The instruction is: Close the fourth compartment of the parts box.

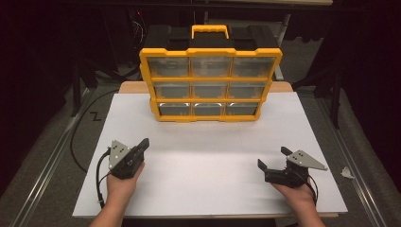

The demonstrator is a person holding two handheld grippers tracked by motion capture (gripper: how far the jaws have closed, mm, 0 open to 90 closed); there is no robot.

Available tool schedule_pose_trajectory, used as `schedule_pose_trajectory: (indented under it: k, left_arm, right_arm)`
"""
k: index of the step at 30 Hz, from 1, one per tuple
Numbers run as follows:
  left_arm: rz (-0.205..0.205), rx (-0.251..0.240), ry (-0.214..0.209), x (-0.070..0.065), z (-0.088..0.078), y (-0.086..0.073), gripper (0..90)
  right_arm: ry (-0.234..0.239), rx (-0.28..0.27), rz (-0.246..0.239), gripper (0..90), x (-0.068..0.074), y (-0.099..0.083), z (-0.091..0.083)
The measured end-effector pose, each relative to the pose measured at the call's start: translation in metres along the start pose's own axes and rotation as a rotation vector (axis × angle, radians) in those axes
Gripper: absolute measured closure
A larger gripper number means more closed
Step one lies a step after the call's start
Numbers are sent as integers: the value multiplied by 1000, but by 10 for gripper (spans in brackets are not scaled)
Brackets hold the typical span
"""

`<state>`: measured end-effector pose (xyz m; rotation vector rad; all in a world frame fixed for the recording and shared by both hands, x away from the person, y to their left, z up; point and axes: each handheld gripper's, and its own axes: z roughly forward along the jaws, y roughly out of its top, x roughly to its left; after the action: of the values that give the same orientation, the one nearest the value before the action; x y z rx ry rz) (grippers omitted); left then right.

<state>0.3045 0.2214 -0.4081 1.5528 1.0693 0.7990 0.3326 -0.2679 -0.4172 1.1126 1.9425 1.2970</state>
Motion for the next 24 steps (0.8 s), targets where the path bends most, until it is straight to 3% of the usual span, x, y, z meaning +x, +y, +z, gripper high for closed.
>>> schedule_pose_trajectory:
  k: [5, 11, 15, 20, 24]
  left_arm:
    - [25, -18, 3, 3, -15, -14, 895]
    - [-15, 2, -7, 12, -12, -18, 893]
    - [15, 8, -10, 11, -9, -19, 877]
    - [15, 9, -18, 10, -8, -19, 829]
    - [18, 14, -16, 10, -7, -18, 734]
  right_arm:
    - [8, 0, -7, 8, 1, 0, 0]
    - [1, -2, 7, 8, -1, -1, -1]
    - [-12, -8, 19, 8, -5, -2, -5]
    - [-24, -9, 29, 8, -7, -2, -7]
    - [-25, -5, 24, 8, -6, -3, -7]
